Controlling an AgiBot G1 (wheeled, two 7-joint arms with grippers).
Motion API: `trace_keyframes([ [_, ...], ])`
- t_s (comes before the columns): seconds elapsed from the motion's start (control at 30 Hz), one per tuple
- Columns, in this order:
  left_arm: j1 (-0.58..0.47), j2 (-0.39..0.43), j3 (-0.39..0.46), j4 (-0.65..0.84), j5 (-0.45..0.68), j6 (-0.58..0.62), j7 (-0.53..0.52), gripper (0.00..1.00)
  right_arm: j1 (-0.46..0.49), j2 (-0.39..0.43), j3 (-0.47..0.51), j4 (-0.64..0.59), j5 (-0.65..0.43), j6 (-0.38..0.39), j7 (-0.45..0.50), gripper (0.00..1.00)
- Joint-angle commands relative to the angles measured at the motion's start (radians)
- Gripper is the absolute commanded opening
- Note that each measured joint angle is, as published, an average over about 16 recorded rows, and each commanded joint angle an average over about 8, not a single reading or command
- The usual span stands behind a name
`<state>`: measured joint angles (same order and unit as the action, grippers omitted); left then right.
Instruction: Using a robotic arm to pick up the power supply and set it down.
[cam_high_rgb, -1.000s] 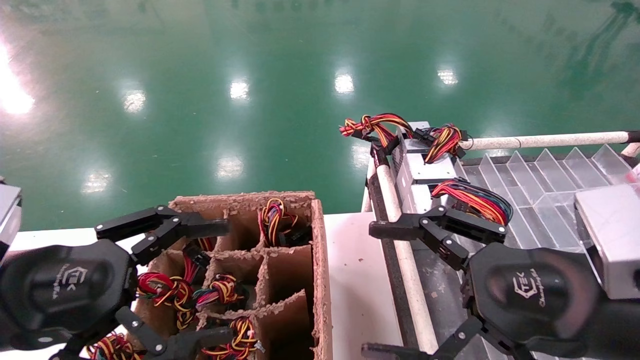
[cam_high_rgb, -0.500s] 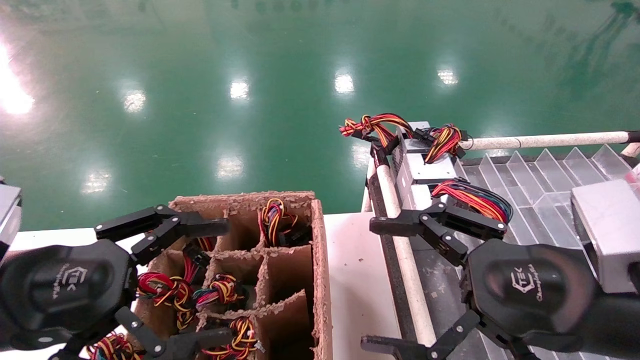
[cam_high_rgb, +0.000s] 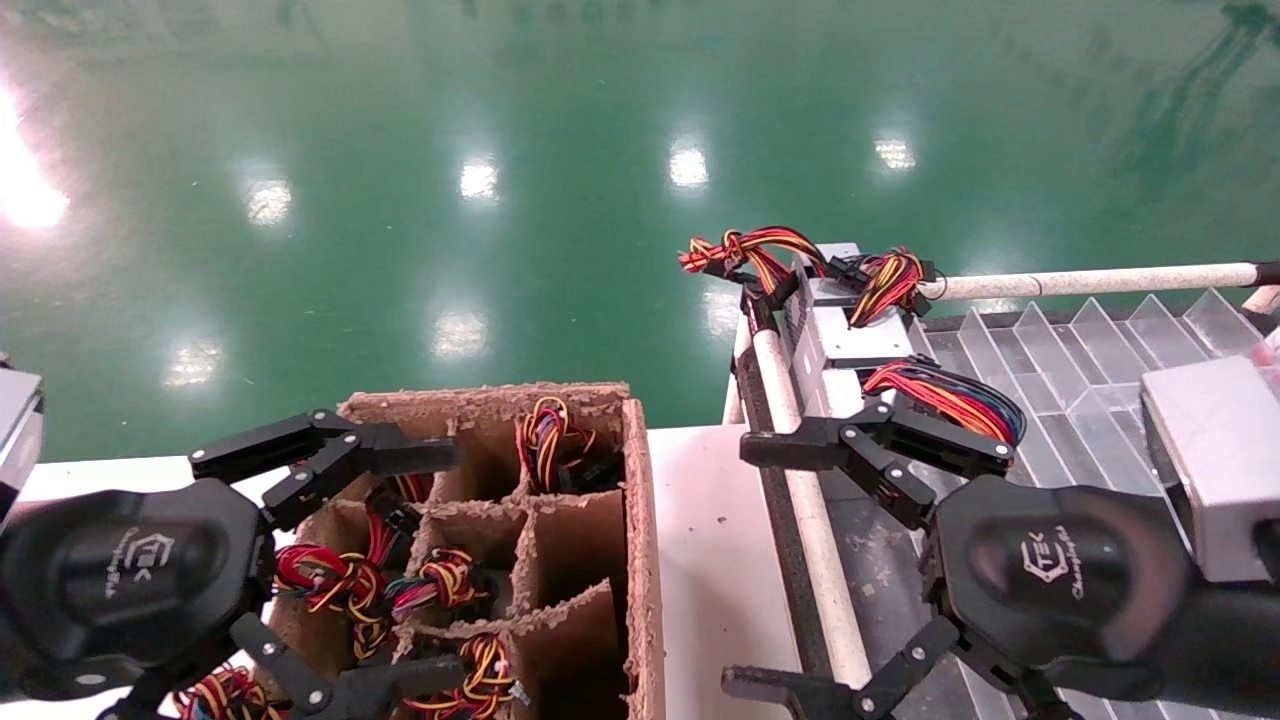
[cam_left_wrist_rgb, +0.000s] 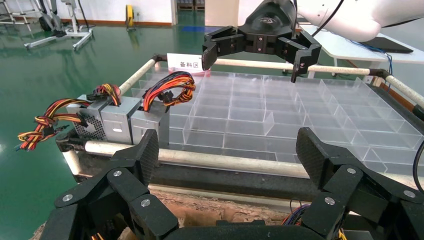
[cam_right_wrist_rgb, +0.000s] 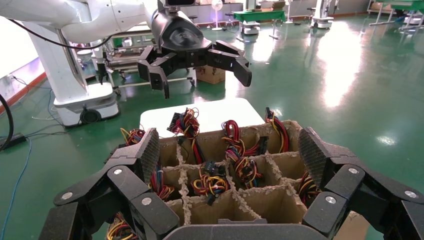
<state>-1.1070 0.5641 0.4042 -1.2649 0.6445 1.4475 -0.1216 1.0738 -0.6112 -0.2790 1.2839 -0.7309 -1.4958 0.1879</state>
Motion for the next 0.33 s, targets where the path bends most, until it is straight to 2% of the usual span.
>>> trace_keyframes([
  [0.03, 0.0, 0.0, 0.0, 0.0, 0.0, 0.0, 0.0, 1.0, 0.0, 0.0, 0.0, 0.0, 0.0, 0.0, 0.0, 1.0],
  [0.33, 0.0, 0.0, 0.0, 0.0, 0.0, 0.0, 0.0, 1.0, 0.001, 0.0, -0.001, 0.0, 0.0, 0.001, 0.0, 1.0],
])
